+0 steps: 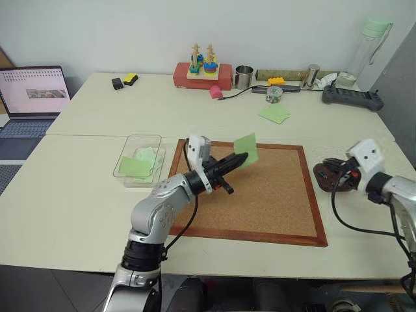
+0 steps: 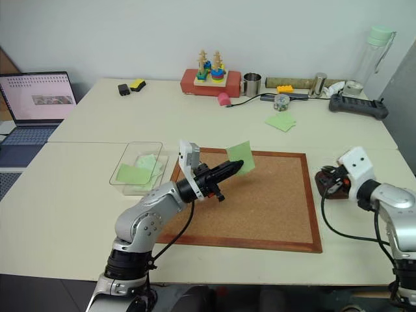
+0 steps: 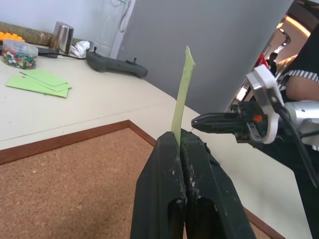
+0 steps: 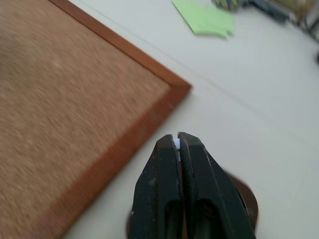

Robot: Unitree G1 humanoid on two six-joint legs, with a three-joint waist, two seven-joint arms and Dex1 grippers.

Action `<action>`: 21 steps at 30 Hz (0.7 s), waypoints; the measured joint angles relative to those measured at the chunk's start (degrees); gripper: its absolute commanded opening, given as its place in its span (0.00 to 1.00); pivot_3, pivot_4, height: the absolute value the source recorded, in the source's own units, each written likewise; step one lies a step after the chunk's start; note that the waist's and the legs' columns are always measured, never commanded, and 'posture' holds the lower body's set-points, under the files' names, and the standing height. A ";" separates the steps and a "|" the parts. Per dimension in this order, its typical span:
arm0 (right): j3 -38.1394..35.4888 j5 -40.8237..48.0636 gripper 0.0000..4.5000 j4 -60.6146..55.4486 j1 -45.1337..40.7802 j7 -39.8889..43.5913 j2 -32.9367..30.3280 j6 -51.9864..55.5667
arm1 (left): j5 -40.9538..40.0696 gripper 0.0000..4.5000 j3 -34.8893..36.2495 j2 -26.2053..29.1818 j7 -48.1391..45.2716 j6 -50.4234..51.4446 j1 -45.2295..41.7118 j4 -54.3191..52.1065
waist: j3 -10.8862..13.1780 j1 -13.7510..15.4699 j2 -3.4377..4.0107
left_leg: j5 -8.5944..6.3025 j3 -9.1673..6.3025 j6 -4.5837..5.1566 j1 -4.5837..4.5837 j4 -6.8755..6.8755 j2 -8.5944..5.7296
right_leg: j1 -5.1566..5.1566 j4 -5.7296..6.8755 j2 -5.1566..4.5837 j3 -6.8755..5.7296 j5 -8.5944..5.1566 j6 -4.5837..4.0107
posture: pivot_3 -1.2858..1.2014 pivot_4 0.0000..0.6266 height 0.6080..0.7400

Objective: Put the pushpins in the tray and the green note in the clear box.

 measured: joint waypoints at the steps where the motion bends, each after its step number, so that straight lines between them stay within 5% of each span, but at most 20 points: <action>1: -0.04 0.08 0.00 0.41 -0.06 0.05 -0.42 1.53 | 0.19 0.00 -0.45 -0.02 0.00 -0.01 -0.01 -0.31 | 0.00 0.00 0.00 | -0.01 0.01 0.01 0.00 0.00 0.00 | 0.00 0.00 0.00 0.00 0.00 0.00 | 0.52 0.24 1.00; 8: 0.63 -0.06 0.00 5.39 -0.52 0.23 -0.89 5.99 | 0.80 0.00 -3.37 -0.78 -0.85 -1.33 -0.31 -1.21 | 0.00 -0.09 0.00 | -0.01 0.06 0.02 0.01 0.00 0.01 | 0.00 0.01 0.01 0.01 0.00 0.00 | 0.52 0.24 1.00; 21: 2.42 -0.05 0.56 7.01 -2.80 0.54 -0.87 6.34 | 1.77 0.00 -3.40 -0.43 -1.26 -2.47 -0.36 -1.13 | 0.00 -0.02 0.00 | 0.02 0.06 -0.03 -0.01 0.01 0.01 | 0.01 -0.02 0.02 0.00 0.00 0.01 | 0.52 0.24 1.00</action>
